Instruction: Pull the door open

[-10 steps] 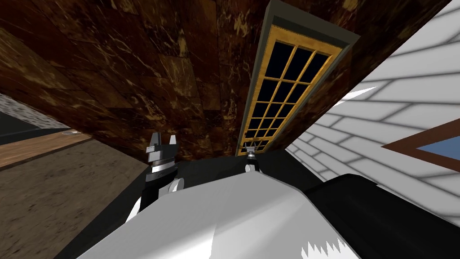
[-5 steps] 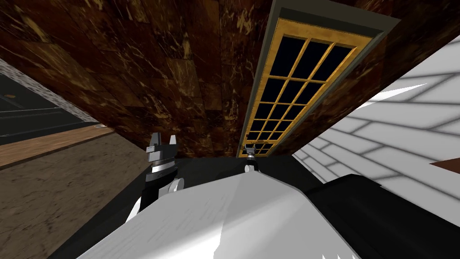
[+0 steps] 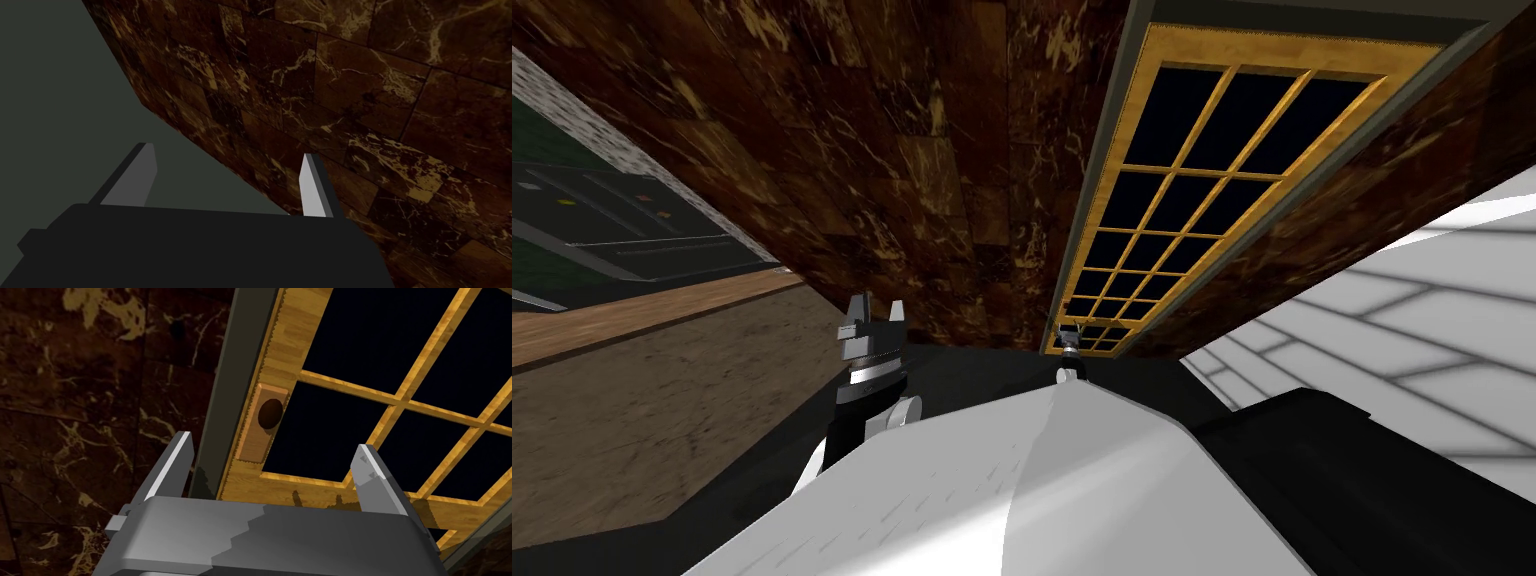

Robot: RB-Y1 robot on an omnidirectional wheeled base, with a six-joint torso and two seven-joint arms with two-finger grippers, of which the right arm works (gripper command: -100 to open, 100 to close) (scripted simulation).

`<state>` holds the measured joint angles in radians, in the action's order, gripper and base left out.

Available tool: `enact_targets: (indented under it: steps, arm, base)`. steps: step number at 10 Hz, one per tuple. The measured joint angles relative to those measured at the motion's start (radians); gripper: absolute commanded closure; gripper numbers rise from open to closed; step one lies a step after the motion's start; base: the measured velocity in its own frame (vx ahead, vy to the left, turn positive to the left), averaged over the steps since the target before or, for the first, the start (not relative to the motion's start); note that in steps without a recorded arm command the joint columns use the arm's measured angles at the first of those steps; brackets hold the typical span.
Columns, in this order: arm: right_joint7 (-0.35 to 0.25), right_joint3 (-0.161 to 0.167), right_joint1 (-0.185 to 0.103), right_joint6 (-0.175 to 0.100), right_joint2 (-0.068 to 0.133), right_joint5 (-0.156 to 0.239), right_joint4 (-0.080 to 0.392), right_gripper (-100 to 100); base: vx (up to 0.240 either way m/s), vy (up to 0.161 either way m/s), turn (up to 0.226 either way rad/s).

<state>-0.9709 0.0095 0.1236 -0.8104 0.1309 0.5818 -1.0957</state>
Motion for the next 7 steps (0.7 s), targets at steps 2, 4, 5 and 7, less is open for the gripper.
enact_targets:
  steps: [2,4,5,7]
  arm:
    - [-0.032,0.002,-0.02,-0.01,0.001,0.023,0.048,-100]
    - [-0.063,0.005,-0.03,-0.017,0.002,0.044,0.084,-100]
    - [-0.074,0.007,-0.036,-0.021,0.002,0.052,0.101,-100]
    - [-0.104,0.01,-0.048,-0.031,0.005,0.071,0.14,-100]
  base:
    - [-0.014,-0.176,0.237]
    - [-0.007,-0.123,0.15]
    - [-0.003,-0.097,0.118]
    - [-0.025,-0.127,0.236]
